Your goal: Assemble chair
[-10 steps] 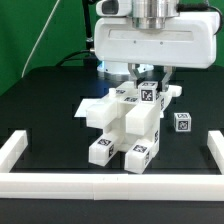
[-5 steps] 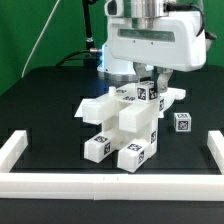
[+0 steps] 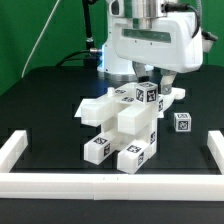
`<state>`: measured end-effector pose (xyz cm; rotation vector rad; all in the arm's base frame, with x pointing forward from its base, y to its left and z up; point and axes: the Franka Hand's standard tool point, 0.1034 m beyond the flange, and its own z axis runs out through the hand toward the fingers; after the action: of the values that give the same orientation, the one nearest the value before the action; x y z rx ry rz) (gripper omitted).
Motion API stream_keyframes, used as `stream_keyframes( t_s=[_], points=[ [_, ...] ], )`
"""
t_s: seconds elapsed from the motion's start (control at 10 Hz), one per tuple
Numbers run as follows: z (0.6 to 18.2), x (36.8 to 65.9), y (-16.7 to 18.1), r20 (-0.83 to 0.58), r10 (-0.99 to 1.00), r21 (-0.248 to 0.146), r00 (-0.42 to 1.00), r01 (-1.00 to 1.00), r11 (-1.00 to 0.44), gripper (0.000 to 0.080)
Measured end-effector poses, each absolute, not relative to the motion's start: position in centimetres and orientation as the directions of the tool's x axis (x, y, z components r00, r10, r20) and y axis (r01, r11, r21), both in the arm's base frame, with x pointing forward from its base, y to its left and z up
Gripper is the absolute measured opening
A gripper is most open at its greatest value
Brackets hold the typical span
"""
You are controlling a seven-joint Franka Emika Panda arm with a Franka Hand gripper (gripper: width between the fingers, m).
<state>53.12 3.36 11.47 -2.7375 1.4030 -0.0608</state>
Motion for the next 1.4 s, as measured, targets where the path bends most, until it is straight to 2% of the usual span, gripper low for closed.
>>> stream_keyframes(
  t_s=[0.1, 0.3, 0.5, 1.0, 1.1, 1.4],
  points=[
    [11.5, 53.2, 3.1, 0.017, -0.730, -0.075, 0.683, -0.727, -0.682, 0.0617],
    [11.6, 53.4, 3.0, 0.039, -0.527, -0.064, 0.849, -0.524, -0.849, 0.0648],
    [12.0, 53.9, 2.8, 0.048, -0.296, -0.056, 0.954, -0.293, -0.954, 0.0648],
    [12.0, 53.9, 2.6, 0.063, 0.027, -0.036, 0.998, 0.030, -0.999, 0.0649],
    [11.6, 54.3, 2.1, 0.070, 0.172, -0.015, 0.983, 0.173, -0.985, 0.0649],
    [11.6, 54.2, 2.0, 0.072, 0.122, -0.017, 0.990, 0.124, -0.992, 0.0635]
  ],
)
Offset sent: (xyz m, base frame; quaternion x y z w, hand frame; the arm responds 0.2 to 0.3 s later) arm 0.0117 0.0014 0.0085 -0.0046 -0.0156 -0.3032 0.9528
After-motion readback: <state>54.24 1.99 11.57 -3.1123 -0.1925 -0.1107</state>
